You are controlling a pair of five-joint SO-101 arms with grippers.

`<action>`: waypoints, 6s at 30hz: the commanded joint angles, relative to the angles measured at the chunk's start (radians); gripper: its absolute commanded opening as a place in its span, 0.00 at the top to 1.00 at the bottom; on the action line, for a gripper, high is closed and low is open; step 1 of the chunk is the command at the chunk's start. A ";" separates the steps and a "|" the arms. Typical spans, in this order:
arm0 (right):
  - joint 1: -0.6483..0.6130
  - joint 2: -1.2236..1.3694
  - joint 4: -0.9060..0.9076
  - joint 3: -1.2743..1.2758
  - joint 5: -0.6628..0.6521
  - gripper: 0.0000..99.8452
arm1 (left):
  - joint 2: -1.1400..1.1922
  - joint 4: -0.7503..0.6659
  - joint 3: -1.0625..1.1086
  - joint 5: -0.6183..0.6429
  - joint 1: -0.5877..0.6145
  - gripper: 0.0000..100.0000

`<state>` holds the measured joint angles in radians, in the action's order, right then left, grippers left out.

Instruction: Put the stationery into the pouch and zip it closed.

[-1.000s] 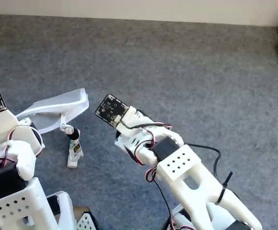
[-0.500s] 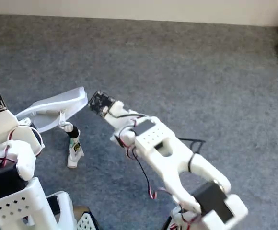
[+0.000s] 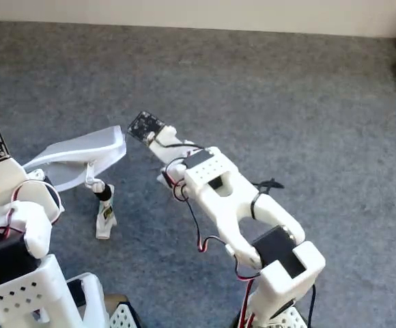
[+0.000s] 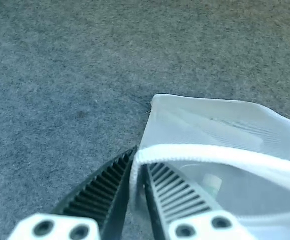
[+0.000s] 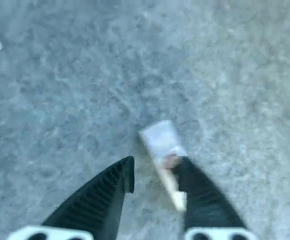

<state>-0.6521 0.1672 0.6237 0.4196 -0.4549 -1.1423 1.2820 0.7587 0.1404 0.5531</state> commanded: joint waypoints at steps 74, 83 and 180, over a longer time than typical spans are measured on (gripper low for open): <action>0.090 0.191 0.674 -0.426 -0.066 0.96 | 0.012 -0.014 0.002 0.003 0.007 0.99; 0.081 0.193 0.723 -0.364 -0.071 0.87 | 0.012 -0.014 0.002 0.003 0.007 0.99; -0.016 -1.351 -0.397 0.782 0.440 1.00 | 0.012 -0.014 0.002 0.005 -0.035 0.99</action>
<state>-0.6582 -1.1339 0.2800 1.2068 -0.0269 -1.1423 1.2804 0.7603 0.1404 0.5332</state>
